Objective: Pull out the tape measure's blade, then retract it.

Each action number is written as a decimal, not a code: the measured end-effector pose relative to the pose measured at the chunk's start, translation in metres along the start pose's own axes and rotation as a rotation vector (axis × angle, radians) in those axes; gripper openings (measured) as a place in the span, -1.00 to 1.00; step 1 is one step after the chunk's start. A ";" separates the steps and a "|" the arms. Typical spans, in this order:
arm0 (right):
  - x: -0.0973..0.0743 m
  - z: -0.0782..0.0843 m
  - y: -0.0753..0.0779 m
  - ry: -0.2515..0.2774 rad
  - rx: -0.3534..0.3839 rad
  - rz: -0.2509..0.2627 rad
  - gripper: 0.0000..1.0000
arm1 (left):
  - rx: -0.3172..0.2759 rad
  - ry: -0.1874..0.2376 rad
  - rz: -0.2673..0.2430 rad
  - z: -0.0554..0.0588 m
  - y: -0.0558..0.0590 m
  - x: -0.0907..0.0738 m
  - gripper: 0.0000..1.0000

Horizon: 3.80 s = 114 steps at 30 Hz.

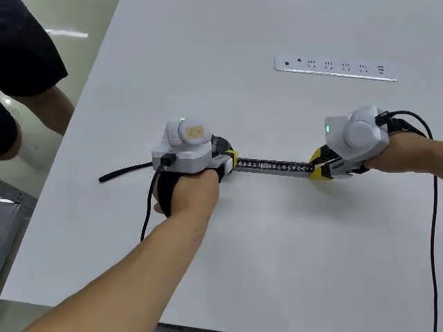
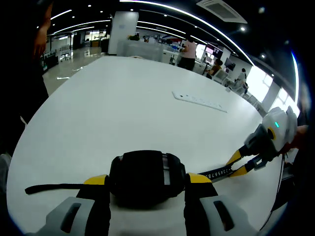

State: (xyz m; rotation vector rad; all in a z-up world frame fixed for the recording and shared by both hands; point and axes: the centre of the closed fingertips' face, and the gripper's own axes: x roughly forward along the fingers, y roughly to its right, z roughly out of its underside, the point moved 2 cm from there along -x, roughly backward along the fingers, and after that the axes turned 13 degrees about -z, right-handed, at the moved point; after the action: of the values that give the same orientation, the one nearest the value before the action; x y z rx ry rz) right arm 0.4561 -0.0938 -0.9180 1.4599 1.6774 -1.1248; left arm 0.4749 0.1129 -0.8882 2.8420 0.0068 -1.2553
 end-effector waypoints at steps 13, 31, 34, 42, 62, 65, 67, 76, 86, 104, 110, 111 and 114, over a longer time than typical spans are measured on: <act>0.013 -0.025 0.004 0.015 -0.018 -0.009 -0.74 | 0.001 -0.002 0.000 0.000 0.000 -0.001 0.14; 0.023 -0.047 0.009 0.027 -0.035 -0.010 -0.74 | -0.004 -0.003 -0.001 0.000 -0.001 0.000 0.13; 0.023 -0.050 0.009 0.031 -0.036 -0.010 -0.74 | -0.003 -0.002 -0.001 -0.001 -0.001 0.000 0.13; 0.027 -0.059 0.011 0.047 -0.039 -0.004 -0.74 | -0.003 -0.004 0.000 -0.001 0.000 -0.001 0.13; 0.030 -0.081 0.012 0.078 -0.059 -0.005 -0.74 | -0.004 -0.004 0.004 -0.002 0.000 0.003 0.13; 0.033 -0.083 0.012 0.076 -0.066 -0.006 -0.74 | -0.006 -0.003 0.005 -0.002 0.000 0.003 0.13; 0.034 -0.084 0.013 0.075 -0.068 -0.005 -0.74 | -0.005 -0.001 0.006 -0.001 0.000 0.004 0.13; 0.043 -0.093 0.017 0.088 -0.078 -0.011 -0.74 | -0.002 0.005 0.008 -0.001 -0.001 0.005 0.13; 0.049 -0.105 0.018 0.104 -0.089 -0.015 -0.74 | -0.002 0.003 0.008 -0.002 -0.001 0.005 0.13; 0.056 -0.120 0.019 0.106 -0.107 -0.023 -0.74 | -0.003 0.001 0.013 -0.001 -0.001 0.003 0.12; 0.058 -0.123 0.018 0.105 -0.116 -0.023 -0.74 | -0.004 0.000 0.017 -0.001 -0.001 0.003 0.12; 0.058 -0.124 0.018 0.104 -0.116 -0.024 -0.74 | -0.004 0.000 0.017 0.000 0.000 0.003 0.12; 0.058 -0.124 0.018 0.105 -0.117 -0.024 -0.74 | -0.004 0.000 0.017 0.000 0.000 0.003 0.12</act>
State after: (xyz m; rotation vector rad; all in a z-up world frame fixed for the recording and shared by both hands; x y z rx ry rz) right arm 0.4717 0.0436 -0.9196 1.4501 1.8053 -0.9600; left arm 0.4769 0.1134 -0.8898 2.8325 -0.0147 -1.2503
